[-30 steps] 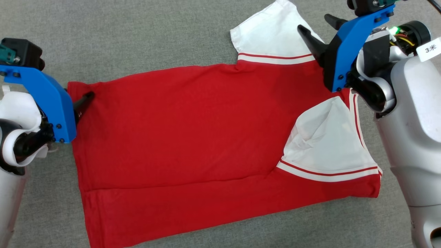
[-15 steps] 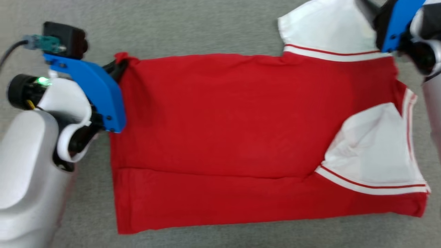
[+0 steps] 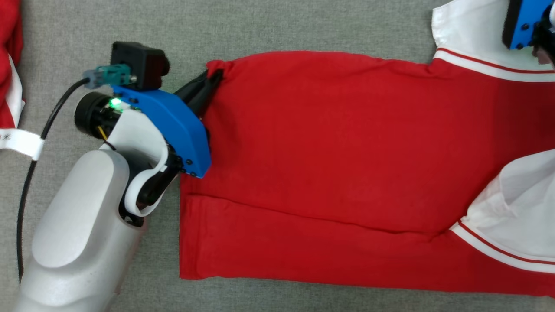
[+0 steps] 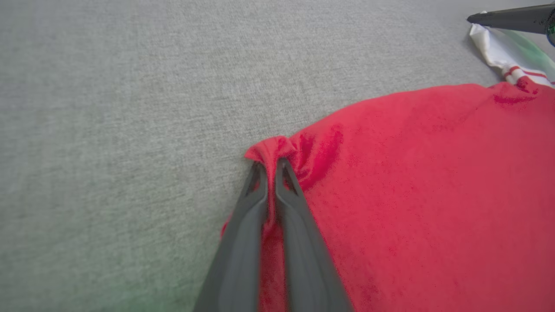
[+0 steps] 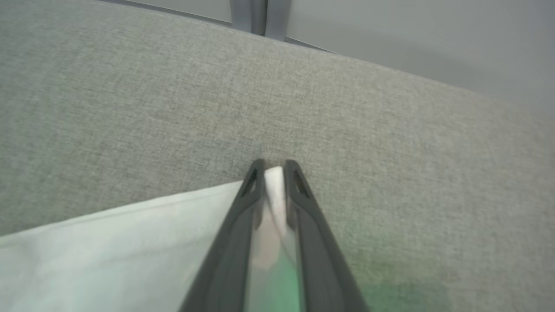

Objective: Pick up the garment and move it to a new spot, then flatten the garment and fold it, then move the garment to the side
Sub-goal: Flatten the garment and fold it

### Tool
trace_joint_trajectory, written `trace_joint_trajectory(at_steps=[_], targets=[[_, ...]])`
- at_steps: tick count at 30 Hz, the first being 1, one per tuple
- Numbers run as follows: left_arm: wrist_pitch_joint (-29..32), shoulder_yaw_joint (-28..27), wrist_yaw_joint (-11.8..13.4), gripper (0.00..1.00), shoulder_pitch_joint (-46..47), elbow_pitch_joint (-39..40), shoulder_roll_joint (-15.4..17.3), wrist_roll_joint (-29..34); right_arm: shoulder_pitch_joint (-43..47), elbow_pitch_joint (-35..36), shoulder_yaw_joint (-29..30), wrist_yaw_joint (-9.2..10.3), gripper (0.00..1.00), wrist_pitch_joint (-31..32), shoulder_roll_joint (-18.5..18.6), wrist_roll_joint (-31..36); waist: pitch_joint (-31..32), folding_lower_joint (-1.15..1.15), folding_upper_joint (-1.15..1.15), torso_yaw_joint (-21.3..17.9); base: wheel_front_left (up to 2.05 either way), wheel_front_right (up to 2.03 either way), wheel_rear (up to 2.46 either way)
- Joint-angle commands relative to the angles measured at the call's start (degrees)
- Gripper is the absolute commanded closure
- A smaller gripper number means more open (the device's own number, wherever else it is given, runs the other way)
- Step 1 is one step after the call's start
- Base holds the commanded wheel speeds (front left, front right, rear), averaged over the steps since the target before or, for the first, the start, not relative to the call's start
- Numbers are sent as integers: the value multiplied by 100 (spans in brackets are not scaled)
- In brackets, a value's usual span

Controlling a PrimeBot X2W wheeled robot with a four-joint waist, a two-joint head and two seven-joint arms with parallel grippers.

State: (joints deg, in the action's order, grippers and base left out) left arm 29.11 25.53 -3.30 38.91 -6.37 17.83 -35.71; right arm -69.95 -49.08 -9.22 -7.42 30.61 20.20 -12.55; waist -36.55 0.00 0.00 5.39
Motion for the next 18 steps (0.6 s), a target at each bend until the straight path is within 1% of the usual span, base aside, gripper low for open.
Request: trace_joint_trajectory(at_steps=[1, 5, 11, 16, 18], targets=[[-76, -61, 95, 100, -144, -127, 40, 43, 269, -66, -89, -13, 100, 9, 7, -79, 116, 0, 0, -98, 0, 0, 0], [-476, -304, 239, 100, -281, -241, -2, -45, 329, 234, -197, -8, 100, -229, 114, -331, 375, 0, 0, -271, 0, 0, 0], [-1292, -688, 322, 100, -706, -371, -82, -203, 808, 774, -222, -8, 100, -604, 317, -814, 886, 0, 0, -523, 0, 0, 0], [-1867, -708, 88, 100, -1193, -441, -96, -257, 1518, 1414, -319, -8, 100, -609, 518, -1265, 1344, 0, 0, -690, 0, 0, 0], [-2053, -675, 28, 100, -1382, -499, -30, -177, 1883, 1724, -327, -8, 100, -550, 601, -1423, 1504, 0, 0, -742, 0, 0, 0]])
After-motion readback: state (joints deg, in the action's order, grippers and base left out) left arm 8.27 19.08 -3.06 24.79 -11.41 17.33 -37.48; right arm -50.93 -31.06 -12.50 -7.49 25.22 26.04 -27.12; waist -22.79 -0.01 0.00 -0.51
